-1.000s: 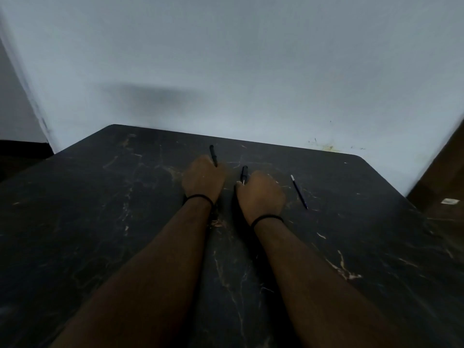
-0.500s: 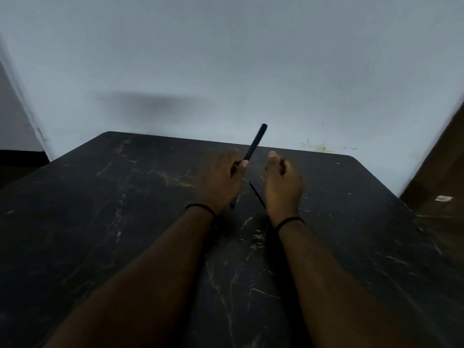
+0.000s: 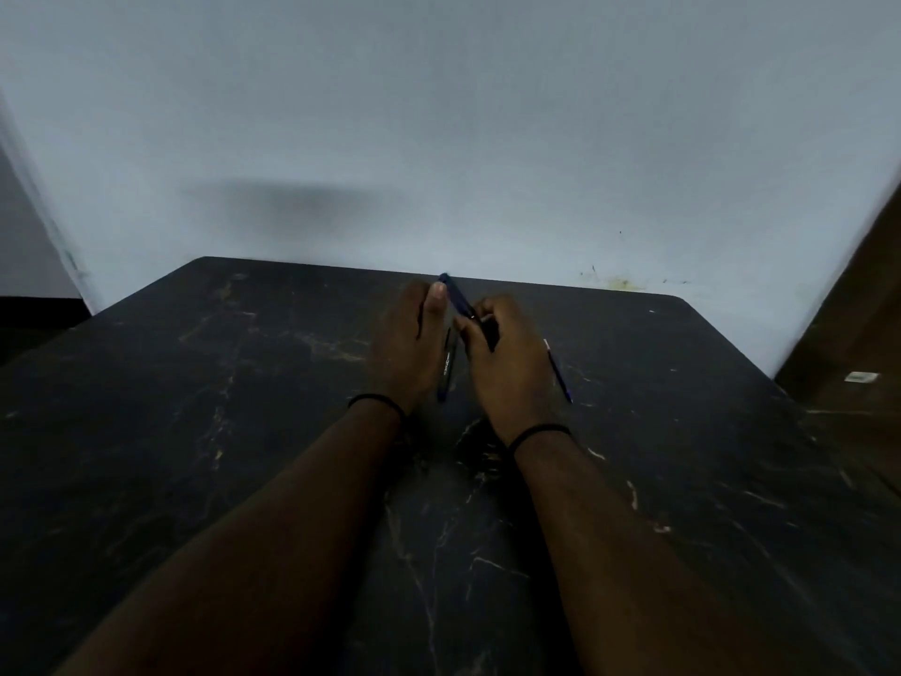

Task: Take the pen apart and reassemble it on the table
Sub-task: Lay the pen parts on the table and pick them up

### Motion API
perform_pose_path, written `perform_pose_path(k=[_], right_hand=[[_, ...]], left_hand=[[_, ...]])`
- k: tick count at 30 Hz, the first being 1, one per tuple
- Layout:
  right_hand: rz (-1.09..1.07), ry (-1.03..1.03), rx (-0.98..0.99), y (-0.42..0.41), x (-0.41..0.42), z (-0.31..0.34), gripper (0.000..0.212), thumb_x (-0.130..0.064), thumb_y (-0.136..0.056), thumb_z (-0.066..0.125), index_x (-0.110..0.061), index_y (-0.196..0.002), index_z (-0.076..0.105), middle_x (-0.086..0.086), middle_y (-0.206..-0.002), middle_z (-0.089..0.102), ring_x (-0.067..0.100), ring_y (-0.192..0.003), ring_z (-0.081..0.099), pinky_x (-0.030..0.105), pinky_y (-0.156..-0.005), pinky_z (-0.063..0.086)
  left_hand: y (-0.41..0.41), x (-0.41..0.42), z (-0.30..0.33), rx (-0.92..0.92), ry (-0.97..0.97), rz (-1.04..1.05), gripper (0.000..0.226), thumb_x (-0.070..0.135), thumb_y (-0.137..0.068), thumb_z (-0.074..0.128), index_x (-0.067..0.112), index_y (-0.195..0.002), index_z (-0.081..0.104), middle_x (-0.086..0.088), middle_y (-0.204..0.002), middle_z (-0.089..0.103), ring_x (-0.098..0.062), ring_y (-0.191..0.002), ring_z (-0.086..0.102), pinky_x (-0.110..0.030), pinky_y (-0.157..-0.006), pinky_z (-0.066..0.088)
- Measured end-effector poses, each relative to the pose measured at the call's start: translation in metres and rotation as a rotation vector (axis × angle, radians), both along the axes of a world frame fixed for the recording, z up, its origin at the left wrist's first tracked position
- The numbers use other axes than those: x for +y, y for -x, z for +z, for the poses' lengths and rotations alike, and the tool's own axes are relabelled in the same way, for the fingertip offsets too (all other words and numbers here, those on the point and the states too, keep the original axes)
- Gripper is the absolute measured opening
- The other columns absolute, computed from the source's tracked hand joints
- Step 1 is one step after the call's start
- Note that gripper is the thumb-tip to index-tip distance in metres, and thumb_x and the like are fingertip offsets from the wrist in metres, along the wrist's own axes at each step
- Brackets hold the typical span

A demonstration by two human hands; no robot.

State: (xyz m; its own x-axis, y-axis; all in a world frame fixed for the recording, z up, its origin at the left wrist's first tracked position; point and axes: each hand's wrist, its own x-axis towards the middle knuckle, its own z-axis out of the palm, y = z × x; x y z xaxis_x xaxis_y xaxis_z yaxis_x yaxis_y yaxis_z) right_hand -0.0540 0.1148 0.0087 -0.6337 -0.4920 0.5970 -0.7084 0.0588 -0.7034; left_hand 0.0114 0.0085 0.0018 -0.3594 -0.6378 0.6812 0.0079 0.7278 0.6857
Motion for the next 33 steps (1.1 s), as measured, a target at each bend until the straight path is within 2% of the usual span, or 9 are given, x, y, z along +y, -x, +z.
perform_pose_path(k=[2,6,10,12,16,18,24,27,33], right_hand=[[0.033,-0.055,0.052,-0.004,0.002,0.001,0.015,-0.031,-0.095,0.065,-0.019,-0.096,0.056,-0.002,-0.086,0.064,0.013,-0.075,0.057,0.016,-0.058,0.039],[0.094,-0.152,0.076,-0.005,0.003,-0.001,0.016,-0.036,-0.095,0.063,-0.021,-0.101,0.059,-0.005,-0.087,0.064,0.009,-0.075,0.057,0.016,-0.059,0.041],[0.114,-0.252,0.104,-0.002,-0.009,-0.005,0.021,-0.037,-0.100,0.053,-0.021,-0.104,0.065,-0.002,-0.087,0.064,0.014,-0.076,0.058,0.031,-0.063,0.043],[0.092,-0.286,0.129,0.000,-0.014,-0.008,0.023,-0.035,-0.102,0.049,-0.020,-0.101,0.065,0.000,-0.085,0.063,0.018,-0.076,0.058,0.033,-0.065,0.043],[0.038,-0.300,0.131,-0.001,-0.016,-0.010,0.023,-0.037,-0.100,0.050,-0.020,-0.090,0.062,0.000,-0.082,0.063,0.020,-0.075,0.059,0.035,-0.066,0.047],[0.013,-0.341,0.141,-0.003,-0.016,-0.009,0.024,-0.039,-0.099,0.050,-0.021,-0.088,0.061,-0.001,-0.081,0.063,0.019,-0.074,0.059,0.035,-0.065,0.046],[-0.001,-0.379,0.199,-0.012,-0.014,-0.004,0.028,-0.039,-0.100,0.049,-0.019,-0.081,0.054,-0.005,-0.069,0.050,0.015,-0.063,0.048,0.032,-0.055,0.033],[-0.043,-0.400,0.221,-0.015,-0.015,-0.002,0.034,-0.045,-0.100,0.048,-0.022,-0.075,0.051,-0.006,-0.062,0.044,0.011,-0.055,0.039,0.030,-0.049,0.024],[-0.010,-0.380,0.175,-0.010,-0.011,-0.006,0.047,-0.059,-0.099,0.042,-0.021,-0.077,0.058,-0.003,-0.065,0.055,0.011,-0.058,0.051,0.029,-0.050,0.031]], left_hand=[[-0.002,-0.003,0.000,0.028,-0.027,0.010,0.048,0.056,-0.099,0.027,0.019,-0.079,0.050,0.008,-0.066,0.047,-0.004,-0.060,0.046,-0.033,-0.059,0.039],[-0.001,-0.008,0.000,0.020,-0.080,0.035,0.042,0.044,-0.102,0.035,0.017,-0.072,0.046,0.006,-0.063,0.044,-0.011,-0.057,0.043,-0.033,-0.058,0.037],[-0.002,-0.012,-0.002,0.013,-0.078,0.077,0.039,0.036,-0.104,0.037,0.029,-0.066,0.039,0.008,-0.061,0.041,-0.003,-0.053,0.039,-0.026,-0.054,0.030],[-0.003,-0.013,-0.002,-0.002,-0.072,0.089,0.040,0.037,-0.105,0.037,0.031,-0.065,0.038,0.008,-0.061,0.041,-0.002,-0.053,0.040,-0.026,-0.052,0.030],[-0.003,-0.014,-0.003,-0.041,-0.092,0.085,0.046,0.052,-0.097,0.041,0.023,-0.062,0.043,0.006,-0.058,0.042,-0.005,-0.051,0.038,-0.028,-0.052,0.032],[-0.002,-0.015,-0.004,-0.062,-0.104,0.075,0.053,0.056,-0.095,0.042,0.017,-0.060,0.045,0.004,-0.055,0.041,-0.005,-0.048,0.037,-0.020,-0.047,0.029],[-0.003,-0.015,0.001,0.016,-0.158,0.079,0.049,0.021,-0.102,0.045,0.021,-0.055,0.032,0.002,-0.053,0.034,-0.011,-0.051,0.031,-0.031,-0.054,0.026],[-0.004,-0.014,0.003,0.058,-0.182,0.077,0.049,0.016,-0.102,0.044,0.023,-0.055,0.030,0.003,-0.053,0.032,-0.011,-0.052,0.031,-0.032,-0.055,0.026],[-0.010,-0.016,0.005,0.089,-0.153,0.096,0.047,0.020,-0.104,0.041,0.027,-0.058,0.034,0.007,-0.055,0.032,-0.004,-0.049,0.032,-0.023,-0.049,0.027]])
